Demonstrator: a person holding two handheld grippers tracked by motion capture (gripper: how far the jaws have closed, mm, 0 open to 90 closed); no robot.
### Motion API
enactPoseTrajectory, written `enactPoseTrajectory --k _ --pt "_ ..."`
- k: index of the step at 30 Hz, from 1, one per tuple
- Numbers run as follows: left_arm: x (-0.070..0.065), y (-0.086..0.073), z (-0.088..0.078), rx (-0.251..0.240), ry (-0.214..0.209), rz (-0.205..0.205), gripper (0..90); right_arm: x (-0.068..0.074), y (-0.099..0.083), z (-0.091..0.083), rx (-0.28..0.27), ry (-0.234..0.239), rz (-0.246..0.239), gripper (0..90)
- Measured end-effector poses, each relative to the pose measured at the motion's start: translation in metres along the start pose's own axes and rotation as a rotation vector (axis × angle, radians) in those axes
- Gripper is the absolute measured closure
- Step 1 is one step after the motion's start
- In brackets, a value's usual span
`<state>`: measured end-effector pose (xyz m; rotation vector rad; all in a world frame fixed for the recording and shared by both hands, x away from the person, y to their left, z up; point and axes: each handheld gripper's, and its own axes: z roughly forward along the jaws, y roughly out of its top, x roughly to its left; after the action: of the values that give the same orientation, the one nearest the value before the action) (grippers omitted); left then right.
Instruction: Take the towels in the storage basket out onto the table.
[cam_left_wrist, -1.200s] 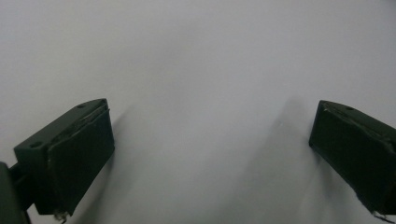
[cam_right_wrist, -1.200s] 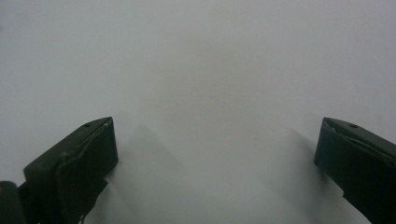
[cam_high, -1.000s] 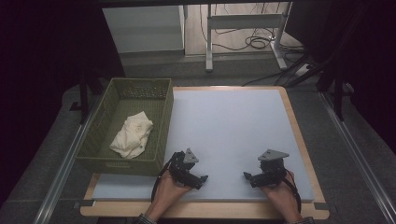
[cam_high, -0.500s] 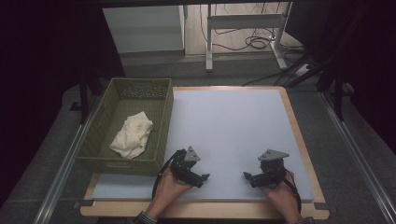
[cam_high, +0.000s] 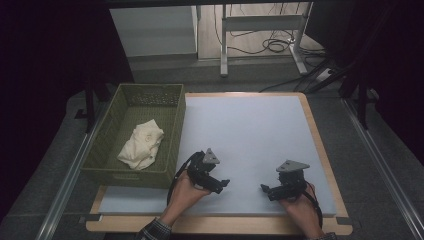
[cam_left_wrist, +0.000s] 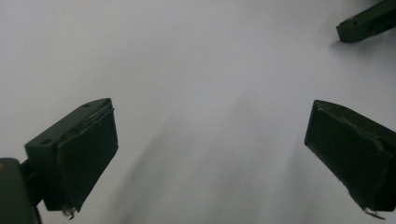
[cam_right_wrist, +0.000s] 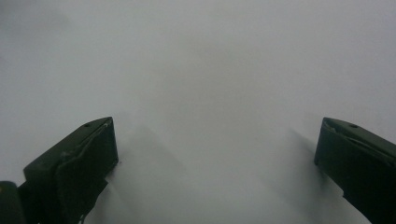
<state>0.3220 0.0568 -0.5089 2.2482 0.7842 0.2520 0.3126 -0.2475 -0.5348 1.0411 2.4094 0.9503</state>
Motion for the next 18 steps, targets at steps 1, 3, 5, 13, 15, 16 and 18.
enactPoseTrajectory --k 1,3,5,13,15,16,18 --pt "0.0 0.0 0.0 0.0 0.0 0.0 2.8 0.0 0.0 0.0 0.0 0.0 0.0 0.0" --pt "0.003 0.006 0.001 0.003 -0.004 -0.009 2.8 0.0 0.0 0.0 0.0 0.0 0.0 0.0" --pt "0.005 0.01 0.0 0.003 -0.004 -0.01 2.8 0.0 0.0 0.0 -0.001 0.0 0.002 0.0" --pt "0.008 0.027 -0.002 0.0 -0.01 -0.01 2.7 0.0 0.0 0.0 0.001 0.0 0.0 0.0" --pt "0.009 0.029 -0.003 -0.003 -0.014 -0.01 2.7 0.0 0.0 0.0 0.0 0.0 0.0 0.0" --pt "0.011 0.034 -0.005 -0.009 -0.023 -0.019 2.7 0.0 0.0 0.0 0.0 0.0 0.0 0.0" --pt "0.013 0.039 -0.007 -0.008 -0.023 -0.021 2.6 0.0 0.0 0.0 0.0 0.0 0.0 0.0"
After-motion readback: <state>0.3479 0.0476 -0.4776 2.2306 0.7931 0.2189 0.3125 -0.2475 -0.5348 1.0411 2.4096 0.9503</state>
